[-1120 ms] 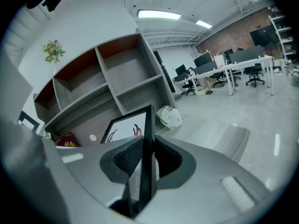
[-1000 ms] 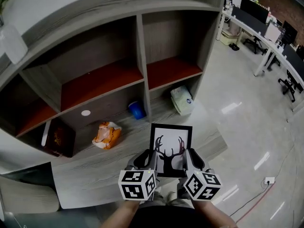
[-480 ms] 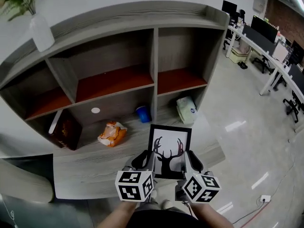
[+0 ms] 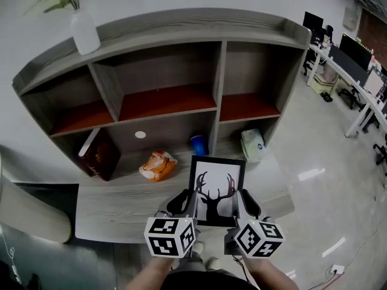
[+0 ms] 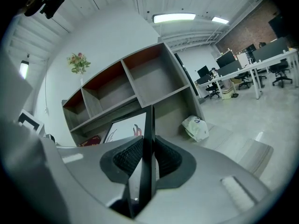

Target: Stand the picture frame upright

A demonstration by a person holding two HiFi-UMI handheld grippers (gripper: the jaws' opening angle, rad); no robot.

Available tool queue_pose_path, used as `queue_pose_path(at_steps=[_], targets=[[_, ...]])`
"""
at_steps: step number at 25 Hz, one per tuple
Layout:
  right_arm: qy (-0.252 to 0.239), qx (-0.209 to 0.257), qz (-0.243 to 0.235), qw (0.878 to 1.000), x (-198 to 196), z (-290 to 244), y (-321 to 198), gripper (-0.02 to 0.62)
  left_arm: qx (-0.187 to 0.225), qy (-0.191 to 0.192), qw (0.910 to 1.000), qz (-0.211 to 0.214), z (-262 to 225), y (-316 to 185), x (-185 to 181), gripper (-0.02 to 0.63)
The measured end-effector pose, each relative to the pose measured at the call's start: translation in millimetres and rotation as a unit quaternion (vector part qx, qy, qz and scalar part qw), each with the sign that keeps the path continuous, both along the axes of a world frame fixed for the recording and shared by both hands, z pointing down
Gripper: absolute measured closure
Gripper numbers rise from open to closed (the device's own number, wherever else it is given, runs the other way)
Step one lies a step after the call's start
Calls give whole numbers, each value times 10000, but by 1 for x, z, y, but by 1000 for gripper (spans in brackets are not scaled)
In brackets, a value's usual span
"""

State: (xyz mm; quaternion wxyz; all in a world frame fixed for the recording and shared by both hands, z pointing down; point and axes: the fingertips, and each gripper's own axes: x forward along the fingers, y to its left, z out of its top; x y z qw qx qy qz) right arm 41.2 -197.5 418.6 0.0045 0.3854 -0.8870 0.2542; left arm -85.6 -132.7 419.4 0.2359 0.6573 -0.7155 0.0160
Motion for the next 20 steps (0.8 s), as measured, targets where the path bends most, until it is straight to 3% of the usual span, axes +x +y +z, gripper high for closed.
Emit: queue_pose_path(at_steps=[20], targets=[[-451,465,-909,9937,-50,-53,7,523,630,-338,9936,-874,-57,27,-38,531]])
